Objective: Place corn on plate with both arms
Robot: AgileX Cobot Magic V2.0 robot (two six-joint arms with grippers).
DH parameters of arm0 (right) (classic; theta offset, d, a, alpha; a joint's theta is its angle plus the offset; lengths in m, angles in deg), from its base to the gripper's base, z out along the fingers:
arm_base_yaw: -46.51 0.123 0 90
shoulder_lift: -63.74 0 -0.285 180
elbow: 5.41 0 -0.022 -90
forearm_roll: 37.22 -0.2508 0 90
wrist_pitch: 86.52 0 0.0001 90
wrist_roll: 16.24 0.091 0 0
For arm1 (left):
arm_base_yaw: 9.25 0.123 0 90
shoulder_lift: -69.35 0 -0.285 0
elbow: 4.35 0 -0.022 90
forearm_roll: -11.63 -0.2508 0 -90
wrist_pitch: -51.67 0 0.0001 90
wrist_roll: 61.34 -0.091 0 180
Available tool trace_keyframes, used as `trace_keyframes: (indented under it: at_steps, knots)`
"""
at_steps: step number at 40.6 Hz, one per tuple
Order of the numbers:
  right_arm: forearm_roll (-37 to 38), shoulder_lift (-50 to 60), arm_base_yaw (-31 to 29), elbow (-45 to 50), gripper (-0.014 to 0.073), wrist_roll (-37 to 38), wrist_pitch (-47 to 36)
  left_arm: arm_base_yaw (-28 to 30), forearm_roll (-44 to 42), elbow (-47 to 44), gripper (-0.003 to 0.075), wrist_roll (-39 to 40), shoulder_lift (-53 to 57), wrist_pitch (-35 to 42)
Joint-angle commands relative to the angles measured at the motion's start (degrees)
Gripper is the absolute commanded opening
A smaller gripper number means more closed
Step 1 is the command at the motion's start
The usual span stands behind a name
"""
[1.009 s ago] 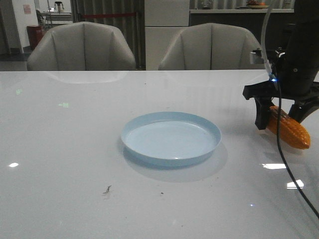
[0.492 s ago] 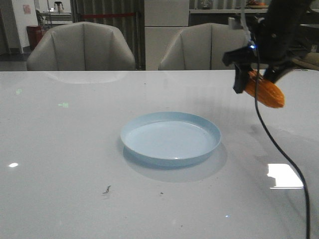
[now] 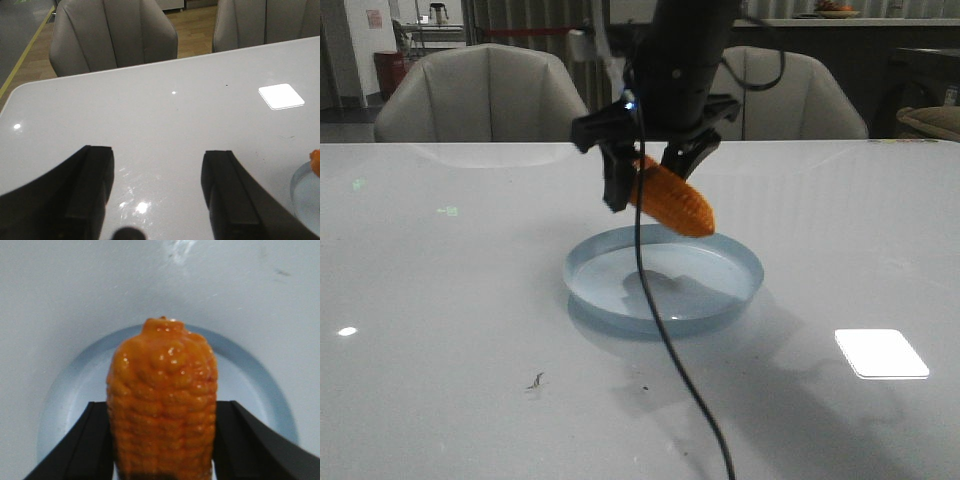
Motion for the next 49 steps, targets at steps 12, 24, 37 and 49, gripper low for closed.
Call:
trace_keyframes:
  at_steps: [12,24,37,49]
  knots:
    - [2.03,-0.39,1.03,-1.65,0.0598,-0.69,-3.25,0.12,0.36,1.61,0.0449,-0.09,0.83,4.91]
    - [3.58,1.86,0.89,-4.85,0.0603,-1.04,2.48,0.12,0.36,1.61,0.0449,-0.09,0.83,4.83]
    - [3.99,18.32,-4.14,-9.43,0.0603,1.07,2.39,0.12,0.36,1.61,0.0449,-0.09,0.83,4.89]
    - [1.91,37.71,-15.00,2.30,0.0603,1.07,3.11,0.12,0.36,1.61,0.0449,-0.09,0.83,4.65]
